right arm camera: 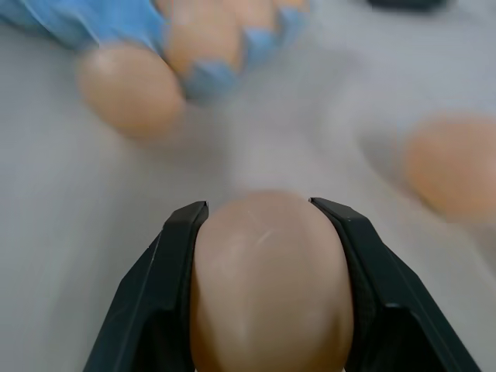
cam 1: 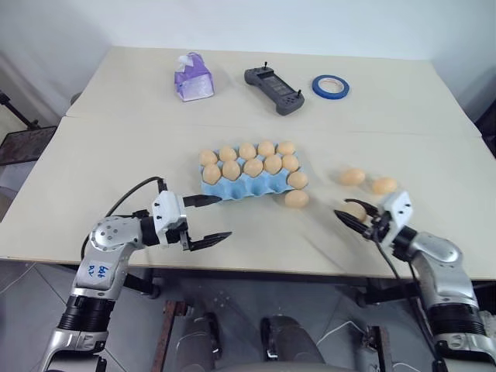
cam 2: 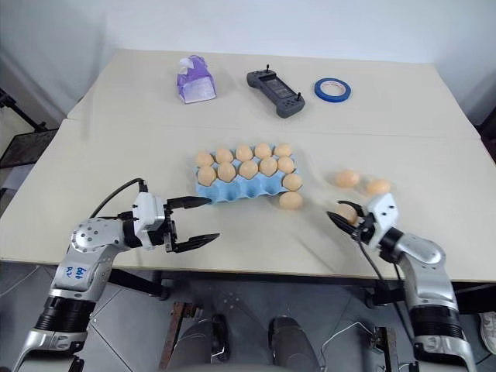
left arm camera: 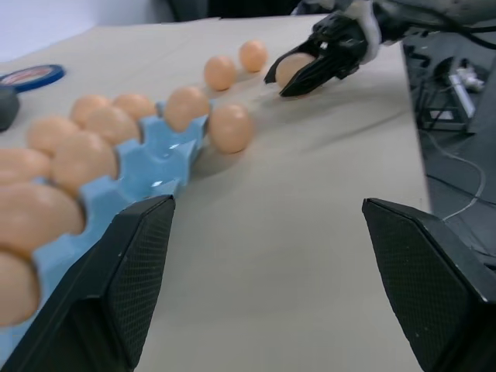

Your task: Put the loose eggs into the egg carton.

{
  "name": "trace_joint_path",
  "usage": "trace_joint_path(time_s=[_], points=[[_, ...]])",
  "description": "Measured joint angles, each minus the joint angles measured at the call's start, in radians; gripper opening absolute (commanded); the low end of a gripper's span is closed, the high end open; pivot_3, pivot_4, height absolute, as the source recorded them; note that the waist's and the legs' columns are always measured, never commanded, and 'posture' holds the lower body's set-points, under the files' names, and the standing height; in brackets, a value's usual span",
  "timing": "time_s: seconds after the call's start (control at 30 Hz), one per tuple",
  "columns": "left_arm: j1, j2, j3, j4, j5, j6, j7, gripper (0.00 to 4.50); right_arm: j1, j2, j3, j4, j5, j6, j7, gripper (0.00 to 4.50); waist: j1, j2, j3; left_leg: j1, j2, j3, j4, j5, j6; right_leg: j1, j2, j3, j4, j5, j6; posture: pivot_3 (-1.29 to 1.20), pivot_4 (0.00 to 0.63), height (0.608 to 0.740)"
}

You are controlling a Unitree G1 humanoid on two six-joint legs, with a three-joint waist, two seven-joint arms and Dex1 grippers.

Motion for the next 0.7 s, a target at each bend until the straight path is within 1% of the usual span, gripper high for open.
trace_joint_path(time_s=[0.1, 0.17, 0.27, 0.33, 0.47, 0.53, 0.57, 0.6, 0.7], points=[[0.029, 0.009, 0.024, 0.006, 0.005, -0.004, 0.031, 4.11, -0.105, 0.078, 0.046, -0.053, -0.005, 0.069, -0.074, 1.72, -0.005, 0.000, 0.000, 0.000, 0.000, 0.000, 0.000, 0.001, -0.001, -0.002, 0.000, 0.001, 0.001, 0.000, 0.000, 0.00, 0.150, 0.740], [0.043, 0.009, 0.032, 0.009, 0.008, -0.004, 0.043, 4.11, -0.146, 0.108, 0.075, -0.068, -0.015, 0.090, -0.100, 1.72, -0.002, 0.000, 0.000, -0.001, 0.000, 0.000, -0.001, 0.001, -0.001, -0.004, 0.000, 0.000, 0.002, -0.001, -0.001, 0.00, 0.150, 0.740], [0.072, 0.014, 0.049, 0.005, 0.011, -0.003, 0.066, 4.11, -0.224, 0.172, 0.138, -0.049, -0.059, 0.122, -0.147, 1.72, 0.000, 0.000, 0.000, -0.003, 0.000, 0.001, -0.002, 0.001, -0.002, -0.005, -0.001, 0.000, 0.002, -0.001, -0.002, 0.00, 0.150, 0.740], [0.082, 0.014, 0.051, -0.001, 0.011, -0.002, 0.074, 4.11, -0.261, 0.198, 0.168, -0.027, -0.078, 0.137, -0.166, 1.72, 0.003, 0.000, 0.000, -0.007, 0.000, 0.001, -0.002, 0.001, -0.002, -0.009, -0.001, 0.000, 0.002, -0.001, -0.002, 0.00, 0.150, 0.740], [0.116, 0.015, 0.056, -0.028, 0.011, 0.002, 0.095, 4.11, -0.302, 0.220, 0.188, 0.017, -0.100, 0.177, -0.194, 1.72, 0.002, 0.000, 0.000, -0.010, 0.000, 0.001, -0.002, 0.001, -0.002, -0.012, -0.001, 0.000, 0.002, -0.001, -0.002, 0.00, 0.150, 0.740], [0.124, 0.015, 0.058, -0.040, 0.011, 0.004, 0.107, 4.11, -0.316, 0.241, 0.193, 0.035, -0.108, 0.188, -0.209, 2.44, 0.000, 0.000, 0.000, -0.010, 0.000, 0.001, -0.002, 0.001, -0.002, -0.012, -0.001, 0.000, 0.002, -0.001, -0.002, 0.00, 0.150, 0.740], [0.131, 0.015, 0.060, -0.049, 0.011, 0.005, 0.112, 4.11, -0.321, 0.248, 0.199, 0.041, -0.109, 0.190, -0.212, 2.67, 0.000, 0.000, 0.000, -0.010, 0.000, 0.001, -0.002, 0.001, -0.002, -0.012, -0.001, 0.000, 0.002, -0.001, -0.002, 0.00, 0.150, 0.740], [0.142, 0.015, 0.062, -0.063, 0.011, 0.009, 0.118, 4.11, -0.321, 0.248, 0.201, 0.042, -0.110, 0.191, -0.212, 3.11, -0.001, 0.000, 0.000, -0.010, 0.000, 0.001, -0.002, 0.001, -0.002, -0.012, -0.001, 0.000, 0.002, -0.001, -0.002, 0.00, 0.150, 0.740], [0.154, 0.015, 0.065, -0.077, 0.011, 0.016, 0.127, 4.11, -0.319, 0.243, 0.199, 0.039, -0.110, 0.196, -0.211, 4.05, -0.001, 0.000, 0.000, -0.010, 0.000, 0.001, -0.002, 0.001, -0.002, -0.012, -0.001, 0.000, 0.002, -0.001, -0.002, 0.00, 0.150, 0.740]])
